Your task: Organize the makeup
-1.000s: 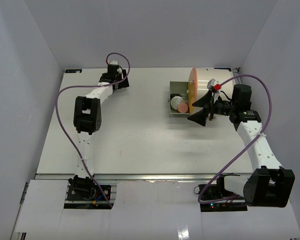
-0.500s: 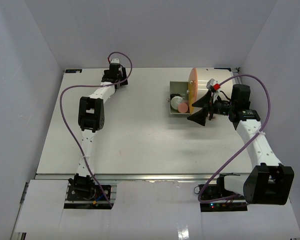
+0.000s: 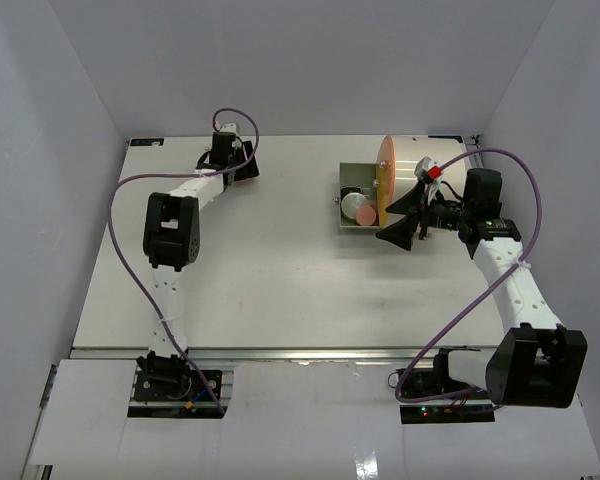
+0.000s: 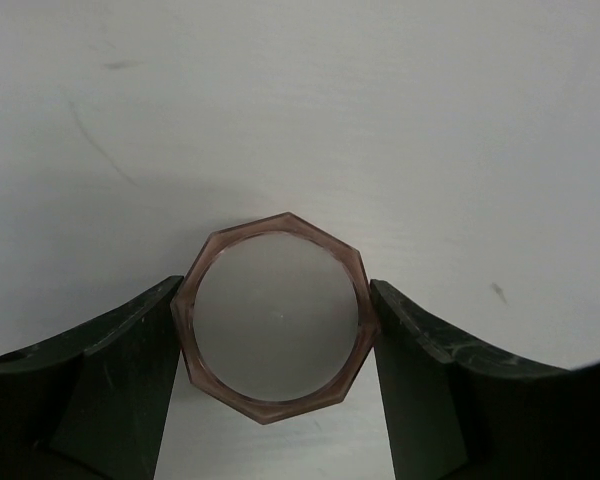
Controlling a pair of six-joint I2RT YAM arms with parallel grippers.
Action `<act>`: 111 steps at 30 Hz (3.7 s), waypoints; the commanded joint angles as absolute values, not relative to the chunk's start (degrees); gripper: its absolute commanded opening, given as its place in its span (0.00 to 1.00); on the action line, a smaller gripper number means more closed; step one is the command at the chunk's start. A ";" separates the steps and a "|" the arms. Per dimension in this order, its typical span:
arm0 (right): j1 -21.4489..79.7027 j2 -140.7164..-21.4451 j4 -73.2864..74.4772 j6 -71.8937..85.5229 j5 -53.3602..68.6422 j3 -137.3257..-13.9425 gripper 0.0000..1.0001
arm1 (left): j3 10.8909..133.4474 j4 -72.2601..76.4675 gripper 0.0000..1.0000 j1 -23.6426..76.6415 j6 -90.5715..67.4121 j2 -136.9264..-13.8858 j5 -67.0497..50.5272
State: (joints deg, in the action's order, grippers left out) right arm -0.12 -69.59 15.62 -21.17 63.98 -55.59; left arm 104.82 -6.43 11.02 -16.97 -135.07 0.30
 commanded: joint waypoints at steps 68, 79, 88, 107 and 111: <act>33.08 -90.78 32.85 -28.86 20.41 -81.43 0.24 | 53.87 0.32 0.45 16.95 -24.52 -64.47 -5.09; 39.29 -120.81 35.11 -1.38 -11.15 -109.07 0.33 | 38.64 -3.40 0.48 16.52 -22.03 -45.22 4.50; 39.20 -124.83 31.73 2.72 -35.27 -104.06 0.48 | 39.55 -4.04 0.50 16.44 -21.71 -45.72 2.11; 33.31 -119.86 29.64 5.96 -46.16 -94.48 0.55 | 39.29 -3.96 0.51 16.44 -21.97 -45.79 1.76; 32.32 -118.20 29.30 6.06 -48.27 -93.17 0.54 | 39.28 -3.96 0.51 16.44 -21.97 -45.79 1.67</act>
